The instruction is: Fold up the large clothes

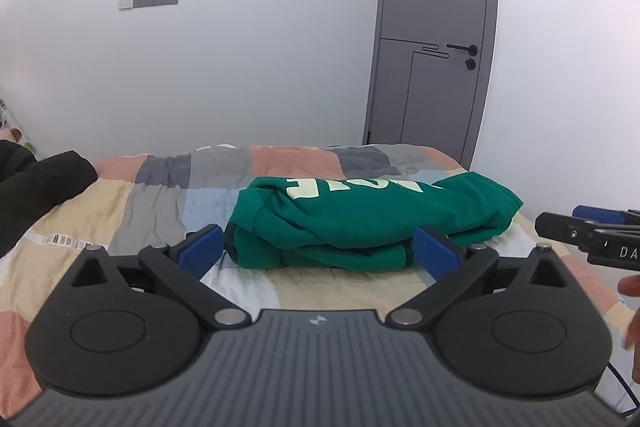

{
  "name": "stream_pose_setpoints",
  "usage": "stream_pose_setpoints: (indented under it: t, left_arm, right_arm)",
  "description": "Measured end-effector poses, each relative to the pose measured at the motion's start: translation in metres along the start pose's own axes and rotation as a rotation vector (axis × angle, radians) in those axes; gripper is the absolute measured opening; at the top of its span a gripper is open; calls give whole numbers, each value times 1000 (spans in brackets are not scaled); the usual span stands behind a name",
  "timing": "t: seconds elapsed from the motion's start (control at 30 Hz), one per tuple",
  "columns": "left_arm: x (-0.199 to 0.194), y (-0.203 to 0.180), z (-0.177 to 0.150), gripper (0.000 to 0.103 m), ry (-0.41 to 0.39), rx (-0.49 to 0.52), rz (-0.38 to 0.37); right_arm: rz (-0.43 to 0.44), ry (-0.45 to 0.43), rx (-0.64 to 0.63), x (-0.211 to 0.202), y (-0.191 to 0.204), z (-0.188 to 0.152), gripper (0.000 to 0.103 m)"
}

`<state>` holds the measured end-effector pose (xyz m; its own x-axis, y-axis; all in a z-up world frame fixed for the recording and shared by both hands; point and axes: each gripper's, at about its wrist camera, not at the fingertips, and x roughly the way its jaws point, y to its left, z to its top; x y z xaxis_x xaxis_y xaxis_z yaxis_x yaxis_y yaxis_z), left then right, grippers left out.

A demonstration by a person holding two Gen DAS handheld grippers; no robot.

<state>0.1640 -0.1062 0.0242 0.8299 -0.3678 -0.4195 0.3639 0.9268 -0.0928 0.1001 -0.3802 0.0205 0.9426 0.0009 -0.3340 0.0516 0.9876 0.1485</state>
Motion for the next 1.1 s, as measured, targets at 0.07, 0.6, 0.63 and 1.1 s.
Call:
stream_pose_setpoints:
  t: [0.07,0.6,0.63,1.1]
  left_arm:
    - [1,2,0,103,6,-10,-1]
    - [-3,6,-1,103,13,-3,26]
    - [-4,6,-1,103,12,-4,26]
    - [-10,6,-1,103,7,-21,34]
  right_arm:
    - [-14,-2,-8,0,1,2,98]
    - [-20,14,-5,-4,8,1,103]
    - [-19,14,-3,-4,8,1,103]
    - [-16,19,-2,-5,11,1,103]
